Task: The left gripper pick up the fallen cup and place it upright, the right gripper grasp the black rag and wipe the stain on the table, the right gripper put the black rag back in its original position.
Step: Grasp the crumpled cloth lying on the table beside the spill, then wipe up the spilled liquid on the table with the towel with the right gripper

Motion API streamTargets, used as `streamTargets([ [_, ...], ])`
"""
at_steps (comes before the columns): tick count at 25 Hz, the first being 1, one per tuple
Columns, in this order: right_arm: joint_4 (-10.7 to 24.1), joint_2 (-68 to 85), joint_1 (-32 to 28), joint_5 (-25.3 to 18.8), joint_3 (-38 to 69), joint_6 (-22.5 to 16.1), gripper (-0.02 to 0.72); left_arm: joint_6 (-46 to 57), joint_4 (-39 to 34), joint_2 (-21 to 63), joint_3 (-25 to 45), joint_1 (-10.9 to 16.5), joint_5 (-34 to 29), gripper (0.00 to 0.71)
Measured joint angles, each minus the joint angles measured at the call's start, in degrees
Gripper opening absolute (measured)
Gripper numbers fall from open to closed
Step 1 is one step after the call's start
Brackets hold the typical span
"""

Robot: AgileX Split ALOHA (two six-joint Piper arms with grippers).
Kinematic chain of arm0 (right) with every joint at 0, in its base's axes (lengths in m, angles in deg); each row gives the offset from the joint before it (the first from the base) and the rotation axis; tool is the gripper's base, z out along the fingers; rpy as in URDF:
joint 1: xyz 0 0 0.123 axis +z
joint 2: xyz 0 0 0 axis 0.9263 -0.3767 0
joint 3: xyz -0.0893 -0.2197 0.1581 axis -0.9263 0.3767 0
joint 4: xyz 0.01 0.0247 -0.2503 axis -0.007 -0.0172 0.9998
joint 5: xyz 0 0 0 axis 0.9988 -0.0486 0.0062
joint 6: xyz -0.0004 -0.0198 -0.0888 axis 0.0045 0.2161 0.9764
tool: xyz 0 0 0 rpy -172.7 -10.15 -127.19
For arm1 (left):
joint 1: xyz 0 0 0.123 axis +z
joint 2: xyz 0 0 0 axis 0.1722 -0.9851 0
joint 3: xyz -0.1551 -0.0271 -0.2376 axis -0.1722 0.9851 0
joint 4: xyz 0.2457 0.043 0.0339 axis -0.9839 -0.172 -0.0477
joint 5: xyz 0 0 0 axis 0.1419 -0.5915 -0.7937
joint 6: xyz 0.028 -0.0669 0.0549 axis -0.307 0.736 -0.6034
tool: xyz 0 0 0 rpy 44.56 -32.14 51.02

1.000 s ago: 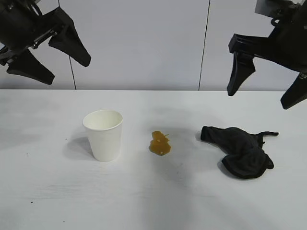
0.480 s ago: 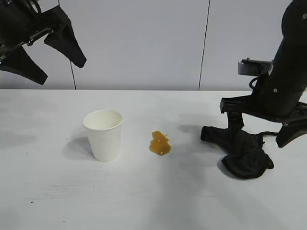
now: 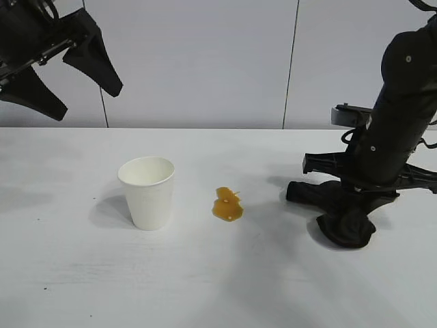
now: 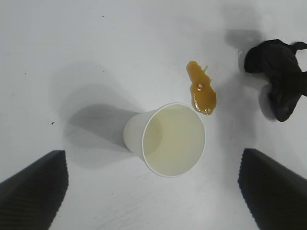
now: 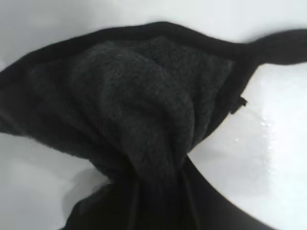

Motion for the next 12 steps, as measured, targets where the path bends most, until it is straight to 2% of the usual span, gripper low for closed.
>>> streamTargets([
  [3, -6.3, 0.2, 1.0, -1.8, -4.1, 4.7, 0.113, 0.0, 0.0, 0.0, 0.0, 0.0, 0.0, 0.694],
  [6, -10.3, 0.4, 4.2, -2.9, -7.7, 7.4, 0.113, 0.0, 0.0, 0.0, 0.0, 0.0, 0.0, 0.694],
  [12, -11.9, 0.4, 12.1, -3.3, -10.8, 7.8, 0.113, 0.0, -0.2, 0.0, 0.0, 0.0, 0.5, 0.694],
])
